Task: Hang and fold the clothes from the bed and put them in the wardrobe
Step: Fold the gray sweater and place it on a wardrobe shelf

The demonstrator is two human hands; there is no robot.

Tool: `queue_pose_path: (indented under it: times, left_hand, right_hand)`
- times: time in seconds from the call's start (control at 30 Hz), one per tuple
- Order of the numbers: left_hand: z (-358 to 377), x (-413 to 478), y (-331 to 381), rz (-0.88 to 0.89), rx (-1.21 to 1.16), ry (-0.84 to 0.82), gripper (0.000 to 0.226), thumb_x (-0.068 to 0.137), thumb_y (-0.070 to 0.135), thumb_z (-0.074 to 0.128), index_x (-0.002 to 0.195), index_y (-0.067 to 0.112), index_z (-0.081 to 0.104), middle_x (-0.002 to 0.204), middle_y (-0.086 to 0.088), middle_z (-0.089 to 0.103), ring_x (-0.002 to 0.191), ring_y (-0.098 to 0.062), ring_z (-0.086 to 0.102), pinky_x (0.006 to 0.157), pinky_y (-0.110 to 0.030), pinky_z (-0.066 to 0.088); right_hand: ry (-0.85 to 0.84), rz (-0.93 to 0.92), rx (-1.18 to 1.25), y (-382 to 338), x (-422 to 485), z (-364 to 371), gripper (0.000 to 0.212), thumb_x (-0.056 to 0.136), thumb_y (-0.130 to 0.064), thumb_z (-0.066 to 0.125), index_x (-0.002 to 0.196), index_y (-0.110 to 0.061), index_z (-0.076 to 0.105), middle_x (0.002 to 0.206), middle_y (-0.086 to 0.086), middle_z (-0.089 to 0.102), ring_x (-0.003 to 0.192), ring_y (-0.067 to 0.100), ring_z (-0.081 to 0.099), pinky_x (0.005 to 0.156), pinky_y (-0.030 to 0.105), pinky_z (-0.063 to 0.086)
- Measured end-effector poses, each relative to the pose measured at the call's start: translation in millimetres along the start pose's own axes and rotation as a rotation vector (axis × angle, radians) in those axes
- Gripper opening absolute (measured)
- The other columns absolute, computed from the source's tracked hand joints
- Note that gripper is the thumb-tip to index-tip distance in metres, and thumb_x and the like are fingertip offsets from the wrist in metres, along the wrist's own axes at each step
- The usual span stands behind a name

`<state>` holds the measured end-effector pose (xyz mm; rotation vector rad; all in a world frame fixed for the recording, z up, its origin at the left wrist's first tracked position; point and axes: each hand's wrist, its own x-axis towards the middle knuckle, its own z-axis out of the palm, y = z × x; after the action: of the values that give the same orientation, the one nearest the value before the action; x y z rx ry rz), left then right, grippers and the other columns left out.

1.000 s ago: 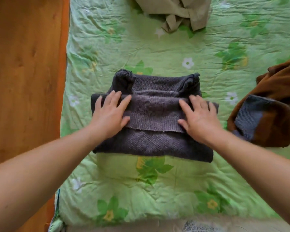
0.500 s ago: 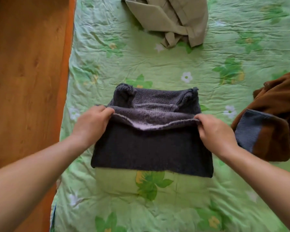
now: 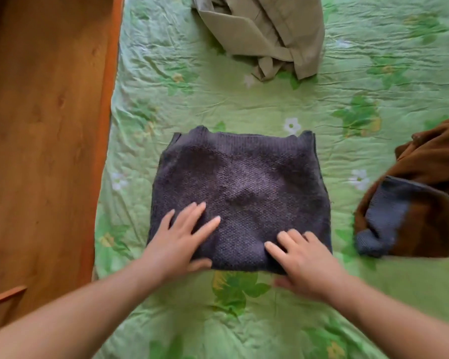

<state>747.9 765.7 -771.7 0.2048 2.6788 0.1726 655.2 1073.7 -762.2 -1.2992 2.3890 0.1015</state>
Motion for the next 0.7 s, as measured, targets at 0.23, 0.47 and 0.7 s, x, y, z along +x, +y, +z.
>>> queue_pose_path:
  times: [0.23, 0.47, 0.7]
  left_hand:
    - [17.2, -7.0, 0.5, -0.020, 0.052, -0.003, 0.064, 0.090, 0.020, 0.024, 0.149, 0.031, 0.048, 0.160, -0.014, 0.036, 0.146, -0.036, 0.036, 0.109, -0.060, 0.039]
    - [7.2, -42.8, 14.8, 0.044, -0.062, -0.325, 0.075, 0.099, 0.002, 0.033, 0.160, 0.037, 0.007, 0.170, -0.004, -0.001, 0.156, -0.023, -0.002, 0.123, -0.046, 0.022]
    - [8.3, -38.4, 34.8, 0.012, -0.021, -0.068, 0.087, 0.085, 0.078, 0.037, 0.159, 0.039, 0.015, 0.169, -0.008, 0.004, 0.156, -0.025, 0.000, 0.124, -0.051, 0.014]
  right_hand:
    - [0.051, 0.132, -0.086, -15.7, 10.3, 22.5, 0.044, 0.082, -0.018, 0.050, 0.124, -0.019, 0.063, 0.099, 0.008, 0.059, 0.085, 0.034, 0.056, 0.063, 0.042, 0.042]
    - [-0.128, 0.144, 0.036, -31.6, -24.2, -1.8, 0.040, 0.088, -0.021, 0.048, 0.127, -0.031, 0.046, 0.113, -0.002, 0.051, 0.106, 0.029, 0.052, 0.075, 0.041, 0.037]
    - [-0.046, 0.063, 0.062, -32.7, -24.5, -0.7, 0.055, 0.091, -0.059, 0.040, 0.132, -0.025, 0.053, 0.125, 0.007, 0.054, 0.116, 0.033, 0.051, 0.089, 0.044, 0.044]
